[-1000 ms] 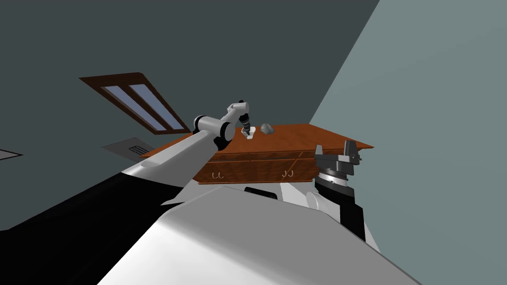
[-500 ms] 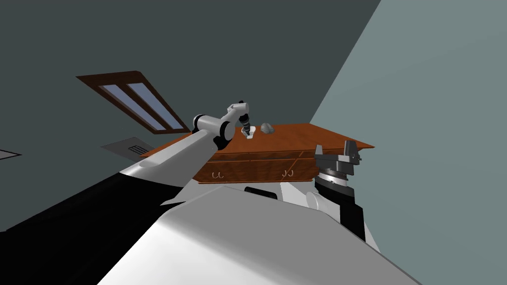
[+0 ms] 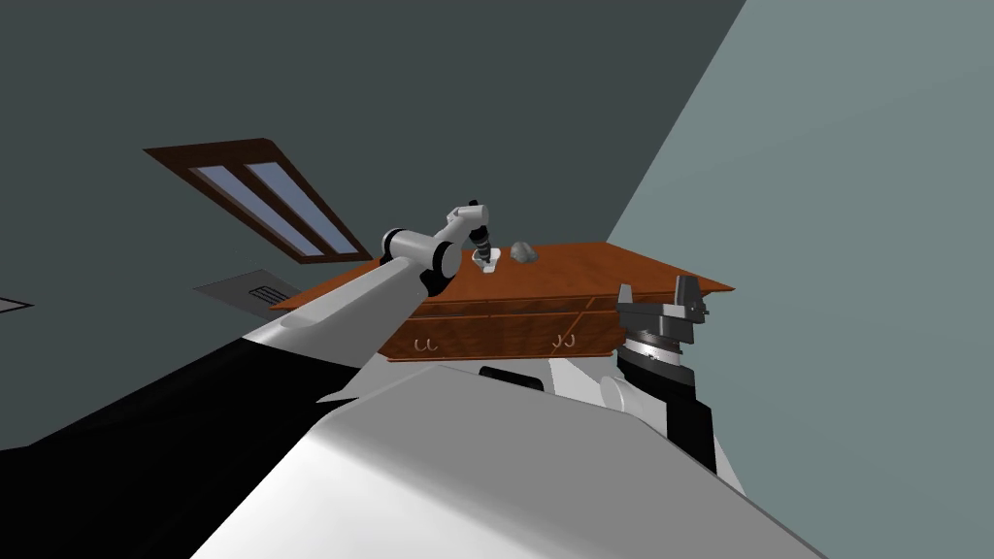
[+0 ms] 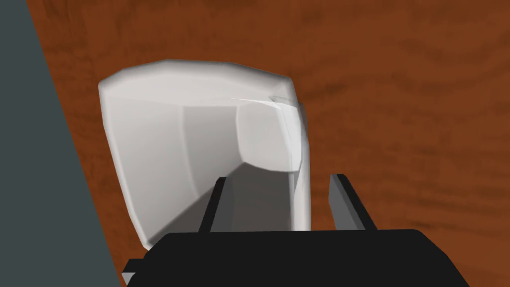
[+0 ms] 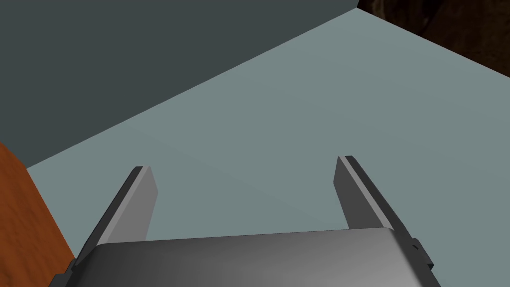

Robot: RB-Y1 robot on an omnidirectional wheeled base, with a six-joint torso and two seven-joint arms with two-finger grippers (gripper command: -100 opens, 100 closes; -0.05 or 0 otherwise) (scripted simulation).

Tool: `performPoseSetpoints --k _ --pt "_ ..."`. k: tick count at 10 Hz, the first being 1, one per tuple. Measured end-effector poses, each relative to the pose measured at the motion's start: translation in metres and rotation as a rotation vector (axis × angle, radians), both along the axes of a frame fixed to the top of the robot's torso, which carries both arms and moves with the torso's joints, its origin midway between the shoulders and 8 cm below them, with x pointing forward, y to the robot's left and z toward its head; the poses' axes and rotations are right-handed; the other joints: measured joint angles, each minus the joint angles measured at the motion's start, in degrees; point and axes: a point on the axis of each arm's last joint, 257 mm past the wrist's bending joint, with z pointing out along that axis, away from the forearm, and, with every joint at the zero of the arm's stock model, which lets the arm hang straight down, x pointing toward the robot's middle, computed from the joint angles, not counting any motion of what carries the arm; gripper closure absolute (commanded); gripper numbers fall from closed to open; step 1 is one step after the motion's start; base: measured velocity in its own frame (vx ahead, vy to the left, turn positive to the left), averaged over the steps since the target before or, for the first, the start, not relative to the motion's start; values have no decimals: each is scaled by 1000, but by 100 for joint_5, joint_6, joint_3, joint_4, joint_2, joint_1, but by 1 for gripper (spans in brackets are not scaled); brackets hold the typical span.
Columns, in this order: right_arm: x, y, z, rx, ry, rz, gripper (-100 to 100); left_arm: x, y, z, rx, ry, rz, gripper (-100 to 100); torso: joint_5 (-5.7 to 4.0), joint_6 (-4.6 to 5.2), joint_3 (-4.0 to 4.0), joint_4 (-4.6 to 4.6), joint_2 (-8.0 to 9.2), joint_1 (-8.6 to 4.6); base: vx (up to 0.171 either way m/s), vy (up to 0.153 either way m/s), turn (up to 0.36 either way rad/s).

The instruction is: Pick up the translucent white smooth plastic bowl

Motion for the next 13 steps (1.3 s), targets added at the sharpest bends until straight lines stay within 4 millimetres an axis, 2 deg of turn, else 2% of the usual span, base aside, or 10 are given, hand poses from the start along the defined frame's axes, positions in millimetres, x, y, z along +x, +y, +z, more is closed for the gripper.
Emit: performPoseSetpoints --k 3,4,5,9,11,13 --pt "0 0 0 0 0 0 0 0 0 -1 0 2 0 100 -1 0 3 4 2 0 0 0 0" --pt "0 0 0 0 0 0 0 0 0 -1 0 3 0 0 -2 0 6 7 4 -1 0 0 0" --pt "0 0 0 0 0 0 0 -1 0 -1 0 3 0 100 -2 0 7 8 6 -1 -27 5 18" --pt "0 0 0 0 0 0 0 5 -7 29 0 -46 -13 100 -7 2 25 24 25 -6 -14 5 3" --pt "0 0 0 0 0 0 0 0 -4 18 0 -19 -6 100 -5 -2 21 20 22 -3 -3 -1 5" --pt "0 0 0 0 0 0 0 4 -8 34 0 -52 -16 100 -11 3 33 36 30 -11 0 0 0"
